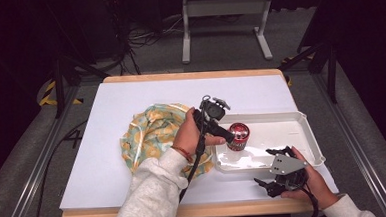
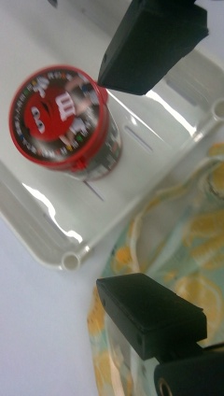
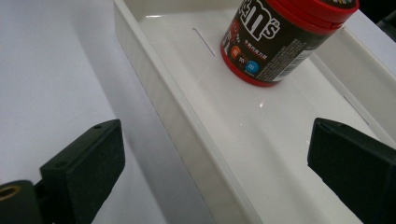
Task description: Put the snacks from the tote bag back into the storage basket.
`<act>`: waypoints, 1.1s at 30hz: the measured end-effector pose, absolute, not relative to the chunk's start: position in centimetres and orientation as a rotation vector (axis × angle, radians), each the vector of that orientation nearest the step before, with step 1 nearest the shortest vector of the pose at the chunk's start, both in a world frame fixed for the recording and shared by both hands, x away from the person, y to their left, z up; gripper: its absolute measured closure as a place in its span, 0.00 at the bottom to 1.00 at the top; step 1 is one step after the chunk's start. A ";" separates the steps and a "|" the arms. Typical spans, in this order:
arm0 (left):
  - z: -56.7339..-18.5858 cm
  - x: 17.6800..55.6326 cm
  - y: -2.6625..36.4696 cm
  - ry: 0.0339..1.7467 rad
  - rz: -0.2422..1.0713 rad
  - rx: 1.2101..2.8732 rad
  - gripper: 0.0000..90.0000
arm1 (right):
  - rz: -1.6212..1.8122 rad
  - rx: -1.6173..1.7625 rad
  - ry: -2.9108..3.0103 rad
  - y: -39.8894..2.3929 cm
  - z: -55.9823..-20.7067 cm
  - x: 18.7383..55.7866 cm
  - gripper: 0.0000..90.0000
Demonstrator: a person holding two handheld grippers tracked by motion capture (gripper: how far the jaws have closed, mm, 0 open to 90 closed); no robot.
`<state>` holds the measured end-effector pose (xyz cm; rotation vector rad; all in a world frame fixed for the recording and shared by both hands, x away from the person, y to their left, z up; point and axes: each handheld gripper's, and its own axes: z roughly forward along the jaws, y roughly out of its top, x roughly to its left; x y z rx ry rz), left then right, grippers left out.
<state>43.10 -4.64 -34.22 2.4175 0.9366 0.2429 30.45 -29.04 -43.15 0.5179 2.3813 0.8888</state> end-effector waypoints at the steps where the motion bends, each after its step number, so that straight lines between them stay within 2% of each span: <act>1: -34.1 43.1 -3.8 0.937 0.238 2.408 0.07 | 0.890 0.522 2.381 -29.1 -43.2 30.5 0.05; 33: -33.2 41.6 3.5 0.907 0.375 2.396 0.07 | 0.890 0.517 2.390 -28.9 -43.2 30.5 0.05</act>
